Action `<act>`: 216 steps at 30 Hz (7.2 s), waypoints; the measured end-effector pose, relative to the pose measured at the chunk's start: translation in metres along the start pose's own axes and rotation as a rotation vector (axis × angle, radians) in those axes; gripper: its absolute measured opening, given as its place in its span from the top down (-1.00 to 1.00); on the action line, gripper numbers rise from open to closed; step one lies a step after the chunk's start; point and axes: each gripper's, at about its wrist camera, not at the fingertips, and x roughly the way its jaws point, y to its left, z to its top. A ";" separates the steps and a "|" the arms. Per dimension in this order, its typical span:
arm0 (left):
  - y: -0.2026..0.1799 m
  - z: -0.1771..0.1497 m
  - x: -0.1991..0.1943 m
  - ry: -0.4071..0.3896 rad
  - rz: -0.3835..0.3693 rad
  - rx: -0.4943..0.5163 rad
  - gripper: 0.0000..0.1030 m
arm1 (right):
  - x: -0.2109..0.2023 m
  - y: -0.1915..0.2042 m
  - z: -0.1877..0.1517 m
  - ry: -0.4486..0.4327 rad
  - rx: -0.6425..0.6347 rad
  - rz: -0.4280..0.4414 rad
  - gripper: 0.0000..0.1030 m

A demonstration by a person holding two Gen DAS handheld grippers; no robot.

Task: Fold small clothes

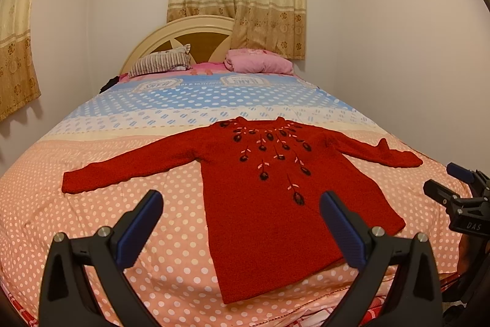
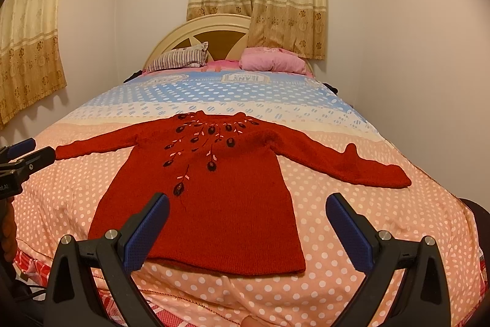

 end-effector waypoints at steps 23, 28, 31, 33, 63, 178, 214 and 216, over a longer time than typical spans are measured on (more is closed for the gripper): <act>0.002 -0.004 0.002 0.008 -0.001 -0.010 -1.00 | 0.005 0.001 -0.003 0.015 0.004 -0.003 -0.98; 0.003 -0.004 0.002 0.010 -0.005 -0.011 -1.00 | 0.008 0.001 -0.005 0.030 0.004 -0.002 -0.98; 0.005 -0.006 0.004 0.016 -0.006 -0.012 -1.00 | 0.010 0.001 -0.006 0.037 0.006 -0.001 -0.98; 0.006 -0.007 0.005 0.023 -0.005 -0.013 -1.00 | 0.011 0.001 -0.007 0.035 0.006 -0.002 -0.98; 0.020 -0.002 0.114 0.195 -0.016 0.006 -1.00 | 0.115 -0.132 -0.028 0.233 0.291 -0.050 -0.95; 0.138 -0.013 0.164 0.184 0.063 -0.302 -1.00 | 0.365 0.200 0.077 0.391 -0.100 0.445 0.05; 0.071 0.028 0.305 0.332 0.227 -0.118 -1.00 | 0.257 -0.071 -0.001 0.429 0.091 0.126 0.88; 0.072 0.026 0.305 0.335 0.225 -0.123 -1.00 | 0.254 -0.070 -0.003 0.433 0.101 0.127 0.88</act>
